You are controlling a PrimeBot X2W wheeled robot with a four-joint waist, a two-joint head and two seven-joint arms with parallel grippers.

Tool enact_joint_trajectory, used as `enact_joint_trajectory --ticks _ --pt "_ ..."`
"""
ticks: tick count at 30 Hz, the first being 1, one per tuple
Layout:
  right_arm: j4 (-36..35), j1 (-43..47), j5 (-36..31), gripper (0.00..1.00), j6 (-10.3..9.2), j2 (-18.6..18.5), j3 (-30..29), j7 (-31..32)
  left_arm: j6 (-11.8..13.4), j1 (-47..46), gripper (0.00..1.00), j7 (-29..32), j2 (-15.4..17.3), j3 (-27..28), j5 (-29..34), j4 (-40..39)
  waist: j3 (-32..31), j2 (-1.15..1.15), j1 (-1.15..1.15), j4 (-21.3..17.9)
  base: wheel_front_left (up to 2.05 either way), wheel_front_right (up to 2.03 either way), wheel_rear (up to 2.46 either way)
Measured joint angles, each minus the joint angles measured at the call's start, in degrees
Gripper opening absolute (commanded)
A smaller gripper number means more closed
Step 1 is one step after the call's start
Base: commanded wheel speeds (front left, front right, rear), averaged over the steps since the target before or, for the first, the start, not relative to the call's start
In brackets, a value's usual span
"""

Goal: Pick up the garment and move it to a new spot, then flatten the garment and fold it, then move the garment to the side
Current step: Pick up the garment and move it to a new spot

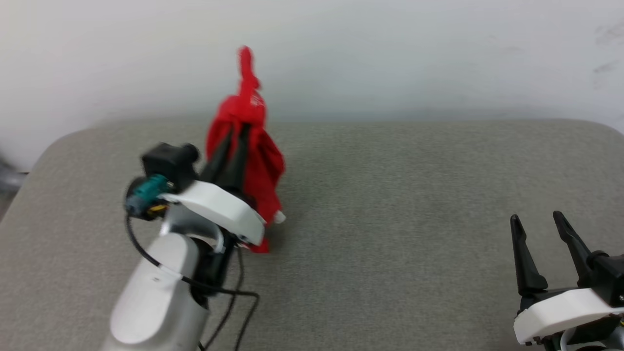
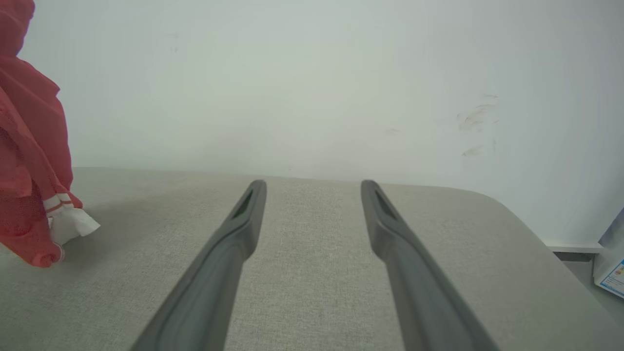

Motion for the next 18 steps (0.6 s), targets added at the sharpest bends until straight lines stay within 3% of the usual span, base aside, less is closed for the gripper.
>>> enact_joint_trajectory --ticks 9,18 --pt "-1.4 0.8 0.4 1.00 0.00 0.0 -0.6 0.6 -3.7 6.7 0.00 4.7 -5.6 -12.1 -0.2 -2.9 2.1 0.00 0.00 -4.7 0.00 0.00 0.00" --pt "-2.0 -0.9 0.8 1.00 0.00 0.0 -0.7 -0.2 -5.8 13.2 0.00 8.3 -7.2 -23.7 -0.3 1.7 7.9 0.00 0.01 -5.3 0.00 0.00 0.00"
